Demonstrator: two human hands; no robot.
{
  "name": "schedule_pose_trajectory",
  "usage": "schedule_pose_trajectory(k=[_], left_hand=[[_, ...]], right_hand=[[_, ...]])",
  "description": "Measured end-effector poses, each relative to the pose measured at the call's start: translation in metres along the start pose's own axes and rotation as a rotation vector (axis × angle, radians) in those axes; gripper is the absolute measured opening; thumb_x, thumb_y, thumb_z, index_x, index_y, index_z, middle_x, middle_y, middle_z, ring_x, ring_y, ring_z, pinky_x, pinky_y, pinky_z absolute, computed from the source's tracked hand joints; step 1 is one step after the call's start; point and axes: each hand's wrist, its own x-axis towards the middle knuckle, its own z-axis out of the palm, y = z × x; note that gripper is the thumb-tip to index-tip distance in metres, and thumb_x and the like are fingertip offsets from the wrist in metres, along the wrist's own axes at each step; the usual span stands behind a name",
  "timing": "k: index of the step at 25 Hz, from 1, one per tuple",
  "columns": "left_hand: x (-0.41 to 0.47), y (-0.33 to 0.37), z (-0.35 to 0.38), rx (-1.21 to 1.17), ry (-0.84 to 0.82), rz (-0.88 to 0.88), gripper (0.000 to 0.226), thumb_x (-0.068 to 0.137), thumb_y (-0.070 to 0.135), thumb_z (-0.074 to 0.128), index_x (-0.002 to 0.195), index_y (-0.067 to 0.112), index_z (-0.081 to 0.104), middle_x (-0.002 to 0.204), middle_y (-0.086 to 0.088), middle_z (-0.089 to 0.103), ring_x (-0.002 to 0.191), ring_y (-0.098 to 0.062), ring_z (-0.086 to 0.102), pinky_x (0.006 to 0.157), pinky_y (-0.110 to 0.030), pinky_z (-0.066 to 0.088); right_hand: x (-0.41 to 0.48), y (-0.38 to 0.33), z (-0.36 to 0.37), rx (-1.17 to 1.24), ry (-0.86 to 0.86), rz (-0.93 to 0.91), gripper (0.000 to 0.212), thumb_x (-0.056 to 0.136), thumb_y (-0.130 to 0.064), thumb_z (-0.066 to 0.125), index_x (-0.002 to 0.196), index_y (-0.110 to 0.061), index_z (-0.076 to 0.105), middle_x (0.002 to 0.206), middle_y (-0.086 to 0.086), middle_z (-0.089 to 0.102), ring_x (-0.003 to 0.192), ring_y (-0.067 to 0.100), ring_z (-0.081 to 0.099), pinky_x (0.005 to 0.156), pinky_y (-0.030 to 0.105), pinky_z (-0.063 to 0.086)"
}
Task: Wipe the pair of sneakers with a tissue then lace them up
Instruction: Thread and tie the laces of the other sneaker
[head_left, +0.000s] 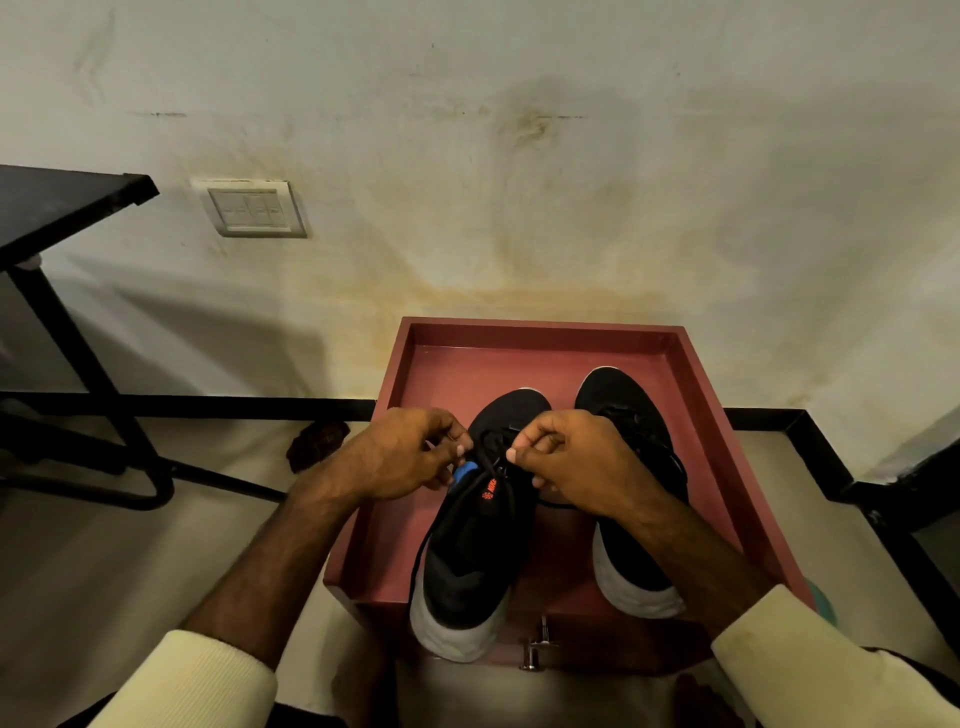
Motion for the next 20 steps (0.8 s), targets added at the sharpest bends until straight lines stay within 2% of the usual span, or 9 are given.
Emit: schedule_pose_trajectory(k=[3, 5, 7, 9, 12, 14, 16, 18, 20], left_hand=[[0.001, 0.003, 0.008, 0.051, 0.020, 0.089, 0.027, 0.103, 0.029, 0.062, 0.130, 0.027, 0.065, 0.111, 0.008, 0.070, 0.089, -0.007, 0.074, 0.075, -0.025, 0.065], [0.002, 0.006, 0.011, 0.071, 0.048, 0.128, 0.034, 0.101, 0.040, 0.063, 0.135, 0.031, 0.063, 0.113, 0.011, 0.069, 0.091, -0.006, 0.073, 0.072, -0.024, 0.064], [0.004, 0.008, 0.012, 0.046, 0.072, 0.076, 0.038, 0.096, 0.052, 0.065, 0.125, 0.028, 0.068, 0.104, 0.007, 0.072, 0.086, -0.008, 0.074, 0.070, -0.027, 0.065], [0.004, 0.009, 0.012, 0.030, 0.076, 0.008, 0.040, 0.090, 0.058, 0.069, 0.113, 0.026, 0.071, 0.097, 0.004, 0.072, 0.081, -0.010, 0.075, 0.070, -0.029, 0.066], [-0.001, 0.013, 0.007, -0.035, -0.008, -0.079, 0.043, 0.084, 0.063, 0.074, 0.108, 0.028, 0.070, 0.100, 0.002, 0.074, 0.089, -0.018, 0.077, 0.078, -0.035, 0.066], [-0.006, 0.016, 0.002, -0.105, -0.124, -0.143, 0.045, 0.079, 0.057, 0.082, 0.113, 0.030, 0.068, 0.108, 0.001, 0.072, 0.098, -0.023, 0.075, 0.084, -0.037, 0.065], [-0.012, 0.018, -0.001, -0.082, -0.211, -0.159, 0.047, 0.080, 0.040, 0.087, 0.120, 0.029, 0.065, 0.112, 0.001, 0.070, 0.103, -0.023, 0.073, 0.088, -0.037, 0.064], [-0.015, 0.018, 0.000, -0.047, -0.211, -0.142, 0.043, 0.084, 0.026, 0.083, 0.122, 0.028, 0.063, 0.112, 0.002, 0.069, 0.102, -0.021, 0.073, 0.091, -0.038, 0.063], [-0.016, 0.017, -0.002, -0.032, -0.199, -0.134, 0.039, 0.085, 0.023, 0.080, 0.119, 0.029, 0.063, 0.112, 0.004, 0.069, 0.101, -0.019, 0.073, 0.094, -0.041, 0.061]], right_hand=[[0.002, 0.002, -0.003, -0.101, -0.094, -0.073, 0.006, 0.091, -0.020, 0.077, 0.088, -0.024, 0.080, 0.074, -0.003, 0.077, 0.064, 0.000, 0.070, 0.069, 0.021, 0.059], [0.002, 0.004, -0.004, -0.169, -0.166, -0.115, 0.007, 0.089, -0.020, 0.079, 0.094, -0.025, 0.080, 0.078, -0.004, 0.076, 0.067, 0.000, 0.068, 0.071, 0.020, 0.057], [0.001, 0.005, -0.003, -0.197, -0.154, -0.147, 0.008, 0.089, -0.020, 0.080, 0.091, -0.027, 0.077, 0.076, -0.006, 0.074, 0.066, 0.002, 0.066, 0.070, 0.023, 0.057], [0.002, 0.006, 0.001, -0.235, -0.089, -0.189, 0.013, 0.089, -0.020, 0.077, 0.081, -0.030, 0.075, 0.067, -0.007, 0.069, 0.059, 0.002, 0.062, 0.062, 0.021, 0.052], [0.005, 0.005, 0.006, -0.274, -0.028, -0.234, 0.012, 0.087, -0.016, 0.071, 0.076, -0.021, 0.074, 0.064, -0.005, 0.068, 0.058, 0.010, 0.063, 0.058, 0.027, 0.055], [0.003, 0.005, 0.010, -0.258, -0.019, -0.241, 0.008, 0.084, -0.016, 0.070, 0.076, -0.018, 0.071, 0.065, -0.003, 0.069, 0.061, 0.014, 0.066, 0.062, 0.029, 0.059], [0.001, 0.005, 0.012, -0.208, -0.011, -0.222, 0.004, 0.080, -0.014, 0.071, 0.077, -0.017, 0.070, 0.065, -0.004, 0.069, 0.059, 0.010, 0.064, 0.062, 0.025, 0.058], [0.000, 0.005, 0.011, -0.167, -0.014, -0.202, 0.006, 0.078, -0.014, 0.072, 0.076, -0.016, 0.067, 0.064, -0.002, 0.068, 0.055, 0.008, 0.060, 0.058, 0.027, 0.055], [-0.001, 0.005, 0.010, -0.170, -0.023, -0.195, 0.009, 0.078, -0.017, 0.072, 0.073, -0.017, 0.064, 0.063, -0.002, 0.067, 0.054, 0.007, 0.058, 0.055, 0.026, 0.052]])
